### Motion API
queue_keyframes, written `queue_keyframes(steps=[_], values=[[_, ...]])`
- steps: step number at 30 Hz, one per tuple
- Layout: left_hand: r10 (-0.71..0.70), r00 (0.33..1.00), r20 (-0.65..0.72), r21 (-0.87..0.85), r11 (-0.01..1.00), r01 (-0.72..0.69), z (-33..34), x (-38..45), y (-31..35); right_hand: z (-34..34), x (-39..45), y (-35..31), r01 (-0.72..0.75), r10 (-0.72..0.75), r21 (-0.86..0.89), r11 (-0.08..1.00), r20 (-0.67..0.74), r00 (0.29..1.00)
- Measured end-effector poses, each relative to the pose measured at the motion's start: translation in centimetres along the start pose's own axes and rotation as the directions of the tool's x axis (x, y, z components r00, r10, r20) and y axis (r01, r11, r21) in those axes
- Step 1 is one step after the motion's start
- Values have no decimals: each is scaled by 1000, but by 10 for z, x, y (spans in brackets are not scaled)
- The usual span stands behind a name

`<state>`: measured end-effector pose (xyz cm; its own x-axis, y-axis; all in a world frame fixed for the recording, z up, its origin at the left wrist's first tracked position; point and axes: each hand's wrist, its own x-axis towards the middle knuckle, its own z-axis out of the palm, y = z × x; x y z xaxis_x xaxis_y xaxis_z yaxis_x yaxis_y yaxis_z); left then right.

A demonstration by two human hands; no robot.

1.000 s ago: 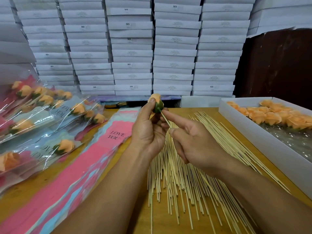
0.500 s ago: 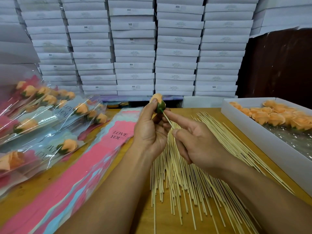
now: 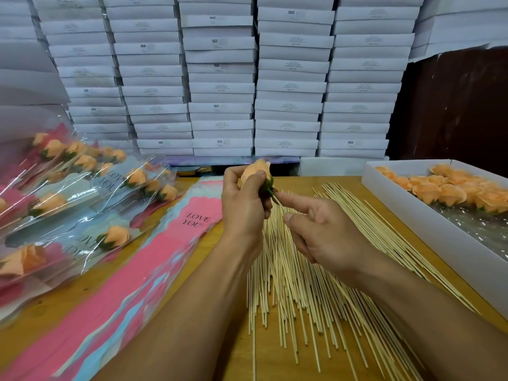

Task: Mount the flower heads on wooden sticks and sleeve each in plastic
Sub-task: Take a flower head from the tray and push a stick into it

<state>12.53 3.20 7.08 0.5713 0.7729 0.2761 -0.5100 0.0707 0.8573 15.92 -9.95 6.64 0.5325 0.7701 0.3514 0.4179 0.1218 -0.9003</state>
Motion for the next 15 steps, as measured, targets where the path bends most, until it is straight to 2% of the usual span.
queue_keyframes(steps=[3, 9, 15], values=[[28, 1000, -12, 43, 999, -28, 0, -2, -3, 1, 0, 3, 5, -5, -11, 1000, 18, 1000], [34, 998, -61, 51, 998, -30, 0, -6, -10, 13, -3, 4, 43, -42, -157, 987, 11, 999], [-52, 998, 33, 95, 994, 49, 1, -14, -11, -1, 1, 7, -31, 25, -105, 994, -56, 998]])
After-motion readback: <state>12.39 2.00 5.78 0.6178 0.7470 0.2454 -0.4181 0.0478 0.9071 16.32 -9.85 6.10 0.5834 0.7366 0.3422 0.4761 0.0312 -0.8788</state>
